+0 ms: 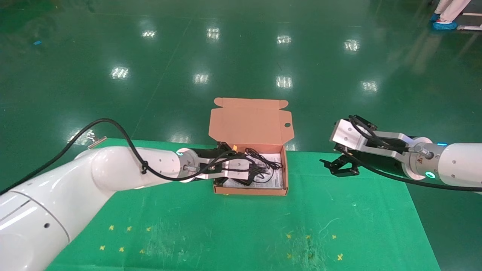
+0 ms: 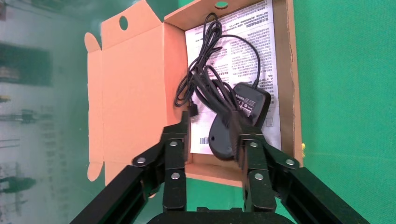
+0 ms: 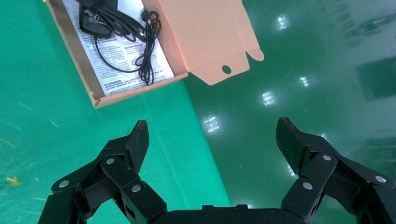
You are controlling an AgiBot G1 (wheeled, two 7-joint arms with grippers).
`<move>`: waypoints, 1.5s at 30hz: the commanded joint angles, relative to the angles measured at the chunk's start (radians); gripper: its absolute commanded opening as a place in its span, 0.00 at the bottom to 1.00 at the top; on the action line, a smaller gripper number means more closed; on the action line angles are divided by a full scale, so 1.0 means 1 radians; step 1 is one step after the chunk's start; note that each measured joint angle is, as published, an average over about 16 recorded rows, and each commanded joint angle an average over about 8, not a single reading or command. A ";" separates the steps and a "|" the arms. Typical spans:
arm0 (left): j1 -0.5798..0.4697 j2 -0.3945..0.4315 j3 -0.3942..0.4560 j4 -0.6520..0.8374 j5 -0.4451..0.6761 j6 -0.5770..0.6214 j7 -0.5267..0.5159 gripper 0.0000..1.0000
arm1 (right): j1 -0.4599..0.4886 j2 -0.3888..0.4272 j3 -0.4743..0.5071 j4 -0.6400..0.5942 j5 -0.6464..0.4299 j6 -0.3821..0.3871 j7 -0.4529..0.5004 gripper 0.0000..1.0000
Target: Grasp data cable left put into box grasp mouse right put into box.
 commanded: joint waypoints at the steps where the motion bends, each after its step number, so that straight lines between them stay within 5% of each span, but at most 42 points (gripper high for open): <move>1: 0.006 -0.009 0.005 -0.018 0.002 -0.003 0.000 1.00 | -0.001 0.000 0.000 0.001 0.001 0.001 0.000 1.00; 15: -0.075 -0.049 -0.008 -0.045 0.031 -0.065 -0.057 1.00 | 0.083 -0.041 0.059 -0.017 -0.020 0.019 -0.039 1.00; 29: 0.042 -0.200 -0.192 -0.177 -0.182 0.147 -0.125 1.00 | -0.059 -0.013 0.262 0.004 0.175 -0.191 -0.093 1.00; 45: 0.128 -0.308 -0.324 -0.272 -0.336 0.300 -0.173 1.00 | -0.163 0.008 0.407 0.019 0.315 -0.343 -0.132 1.00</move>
